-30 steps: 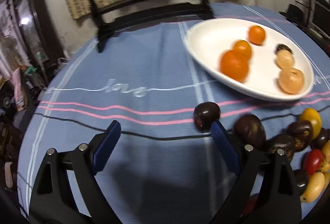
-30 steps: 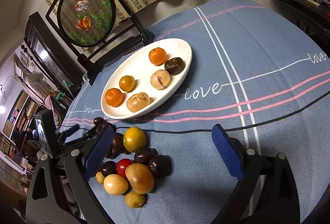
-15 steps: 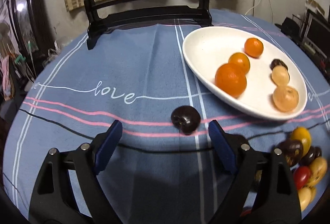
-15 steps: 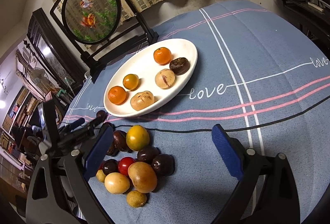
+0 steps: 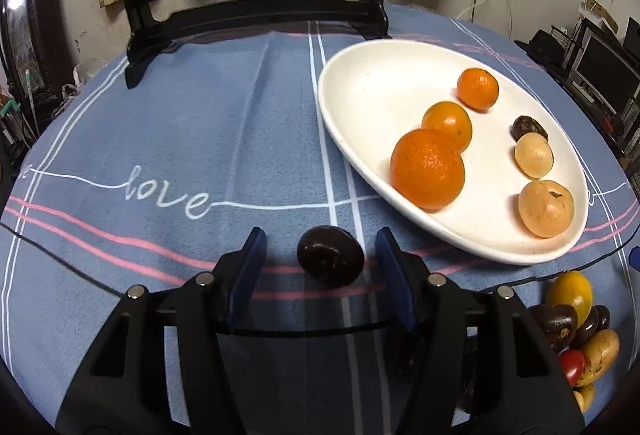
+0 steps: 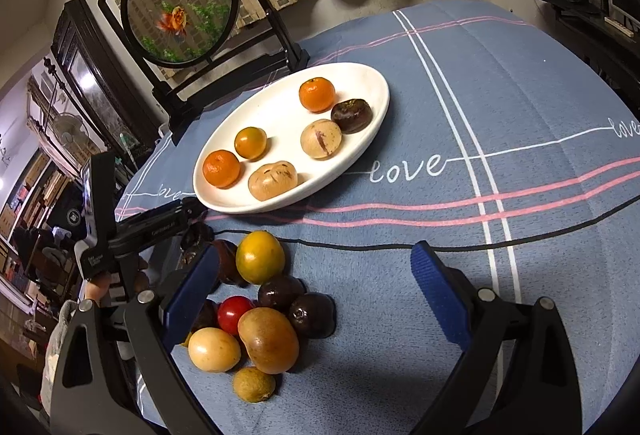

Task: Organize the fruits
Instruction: 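Lift the dark brown fruit with the left tool while the right tool moves to the pile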

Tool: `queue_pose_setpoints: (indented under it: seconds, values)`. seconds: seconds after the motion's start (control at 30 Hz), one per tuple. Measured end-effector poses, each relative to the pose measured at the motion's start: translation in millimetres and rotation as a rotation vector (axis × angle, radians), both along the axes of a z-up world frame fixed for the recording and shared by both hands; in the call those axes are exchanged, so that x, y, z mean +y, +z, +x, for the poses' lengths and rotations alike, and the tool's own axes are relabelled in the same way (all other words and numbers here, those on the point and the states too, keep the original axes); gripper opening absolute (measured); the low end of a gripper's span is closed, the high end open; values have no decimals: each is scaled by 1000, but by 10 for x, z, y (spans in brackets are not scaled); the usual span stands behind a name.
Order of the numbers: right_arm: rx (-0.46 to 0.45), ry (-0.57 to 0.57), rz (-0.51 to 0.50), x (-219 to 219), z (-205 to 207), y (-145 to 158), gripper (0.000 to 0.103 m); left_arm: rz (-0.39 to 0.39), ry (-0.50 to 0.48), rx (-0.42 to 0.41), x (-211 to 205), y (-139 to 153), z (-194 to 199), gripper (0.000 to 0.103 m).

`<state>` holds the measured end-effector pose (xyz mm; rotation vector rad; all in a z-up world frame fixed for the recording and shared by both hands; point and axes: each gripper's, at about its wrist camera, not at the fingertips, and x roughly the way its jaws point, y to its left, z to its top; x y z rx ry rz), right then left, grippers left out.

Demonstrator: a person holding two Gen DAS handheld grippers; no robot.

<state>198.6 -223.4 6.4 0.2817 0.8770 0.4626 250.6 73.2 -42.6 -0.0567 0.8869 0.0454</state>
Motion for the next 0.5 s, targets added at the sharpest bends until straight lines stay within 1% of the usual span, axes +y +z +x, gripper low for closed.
queue_pose_setpoints:
  seconds: [0.1, 0.13, 0.17, 0.23, 0.37, 0.5]
  values:
    - [3, 2, -5, 5, 1, -10, 96, 11, -7, 3, -21, -3, 11, 57]
    - [2, 1, -7, 1, 0, -9, 96, 11, -7, 1, -22, -1, 9, 50]
    - [0, 1, -10, 3, -3, -8, 96, 9, -8, -1, -21, 0, 6, 37]
    - [-3, 5, -13, 9, -6, -3, 96, -1, -14, -11, -15, 13, -4, 31]
    - [-15, 35, -32, 64, -31, 10, 96, 39, 8, -35, -39, 52, -65, 31]
    - [-52, 86, -68, 177, -99, 43, 96, 128, 59, -96, -77, 174, -290, 31]
